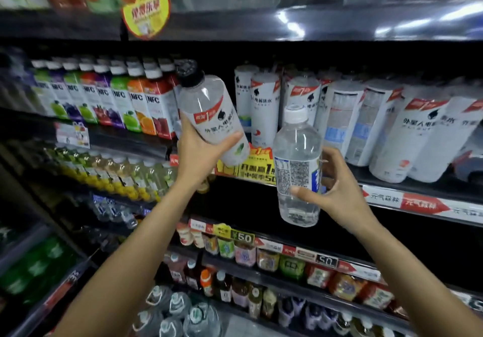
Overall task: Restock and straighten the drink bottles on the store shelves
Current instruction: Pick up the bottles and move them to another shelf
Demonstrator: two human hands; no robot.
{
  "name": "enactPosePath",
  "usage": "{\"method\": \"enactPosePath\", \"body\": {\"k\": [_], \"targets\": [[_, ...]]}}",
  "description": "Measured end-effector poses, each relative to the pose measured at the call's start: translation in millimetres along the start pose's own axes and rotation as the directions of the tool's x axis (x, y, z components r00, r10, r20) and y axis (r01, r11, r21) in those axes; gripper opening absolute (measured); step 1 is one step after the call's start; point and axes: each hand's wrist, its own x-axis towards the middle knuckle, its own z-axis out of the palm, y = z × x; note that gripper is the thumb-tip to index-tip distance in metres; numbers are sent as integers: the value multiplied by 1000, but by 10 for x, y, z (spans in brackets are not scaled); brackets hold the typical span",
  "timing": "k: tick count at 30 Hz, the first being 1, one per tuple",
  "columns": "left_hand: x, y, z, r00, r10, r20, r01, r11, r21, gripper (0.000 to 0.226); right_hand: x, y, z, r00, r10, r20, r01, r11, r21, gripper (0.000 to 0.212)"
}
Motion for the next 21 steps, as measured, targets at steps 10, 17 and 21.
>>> {"method": "enactPosePath", "body": {"k": [10,17,21], "targets": [[1004,-499,259,992,-10,126,3,998,62,77,354,-1,282,995,-4,-102,1,1000,-29,84],[1151,-781,492,967,-142,209,128,988,83,78,439,-14,359,993,-7,-121,4,1000,-25,77],[1185,-718,489,939,-171,299,126,978,165,80,442,-40,362,991,-3,-134,1,1000,-16,80]]}}
